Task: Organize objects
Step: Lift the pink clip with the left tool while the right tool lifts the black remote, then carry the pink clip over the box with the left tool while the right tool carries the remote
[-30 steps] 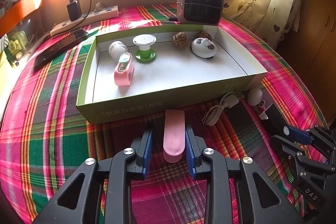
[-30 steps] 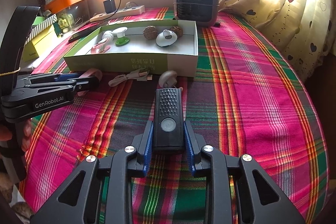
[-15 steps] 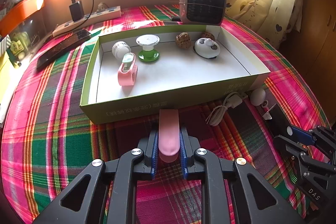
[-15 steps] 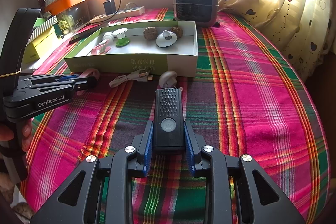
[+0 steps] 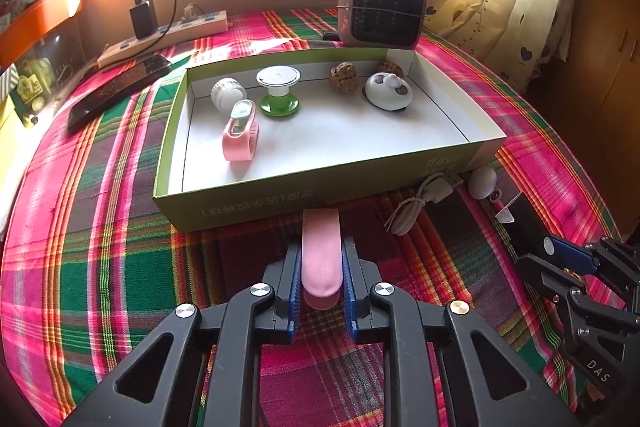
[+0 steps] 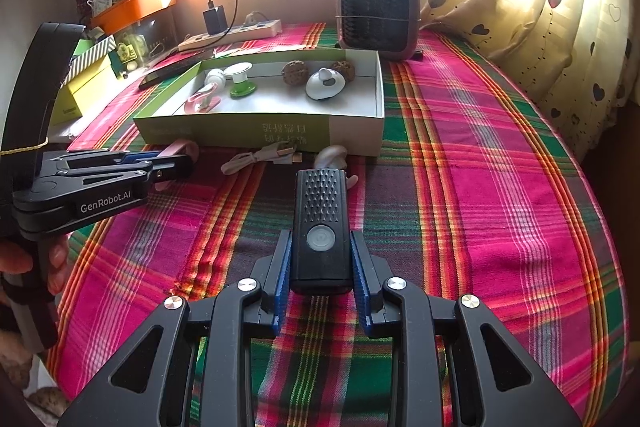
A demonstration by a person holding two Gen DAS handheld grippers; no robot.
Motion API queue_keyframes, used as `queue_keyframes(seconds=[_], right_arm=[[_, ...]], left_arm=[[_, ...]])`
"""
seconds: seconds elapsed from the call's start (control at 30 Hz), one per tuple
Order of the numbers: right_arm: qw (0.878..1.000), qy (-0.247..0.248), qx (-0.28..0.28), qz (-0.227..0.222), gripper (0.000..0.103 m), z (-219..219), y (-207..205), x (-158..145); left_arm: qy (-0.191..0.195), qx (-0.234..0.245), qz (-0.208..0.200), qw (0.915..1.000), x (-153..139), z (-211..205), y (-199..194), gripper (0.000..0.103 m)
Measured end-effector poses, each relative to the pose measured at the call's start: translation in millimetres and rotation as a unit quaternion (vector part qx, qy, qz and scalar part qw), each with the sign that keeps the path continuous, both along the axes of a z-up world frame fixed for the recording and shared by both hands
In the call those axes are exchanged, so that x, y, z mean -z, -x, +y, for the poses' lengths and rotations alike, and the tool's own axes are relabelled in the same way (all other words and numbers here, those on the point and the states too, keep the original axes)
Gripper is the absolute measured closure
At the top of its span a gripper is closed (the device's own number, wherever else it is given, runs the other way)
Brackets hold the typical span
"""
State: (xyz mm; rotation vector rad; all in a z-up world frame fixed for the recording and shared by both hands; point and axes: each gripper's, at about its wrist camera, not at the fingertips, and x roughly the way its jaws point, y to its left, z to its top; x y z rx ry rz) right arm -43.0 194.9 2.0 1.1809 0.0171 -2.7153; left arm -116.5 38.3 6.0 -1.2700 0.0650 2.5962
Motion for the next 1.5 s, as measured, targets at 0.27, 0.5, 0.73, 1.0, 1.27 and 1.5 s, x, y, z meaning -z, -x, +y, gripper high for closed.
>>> queue_keyframes(seconds=[0.27, 0.5, 0.73, 1.0, 1.27, 1.5], right_arm=[[1.0, 0.004, -0.005, 0.015, 0.075, -1.9, -1.4, -11.8], [1.0, 0.009, -0.008, 0.025, 0.075, -2.3, 2.2, -21.7], [0.999, 0.016, -0.014, 0.03, 0.075, -1.7, 11.3, -30.3], [0.999, 0.007, -0.01, 0.029, 0.075, -1.5, 36.6, -39.2], [1.0, -0.002, 0.004, 0.016, 0.075, 0.3, 69.3, -38.3], [1.0, -0.015, 0.02, 0.003, 0.075, -0.2, 97.0, -37.9]], left_arm=[[-0.011, 0.005, 0.007, 0.9999, -13.1, -2.0, -3.6, 0.087], [-0.018, 0.009, 0.014, 0.9997, -26.6, -2.3, -4.8, 0.087], [-0.018, 0.009, 0.018, 0.9996, -34.0, -3.3, -0.6, 0.087], [-0.019, 0.01, 0.018, 0.9996, -42.0, -4.0, 14.6, 0.087], [-0.02, 0.004, 0.01, 0.9997, -39.2, -5.2, 36.2, 0.087], [-0.02, 0.0, 0.002, 0.9998, -34.4, -6.2, 55.2, 0.087]])
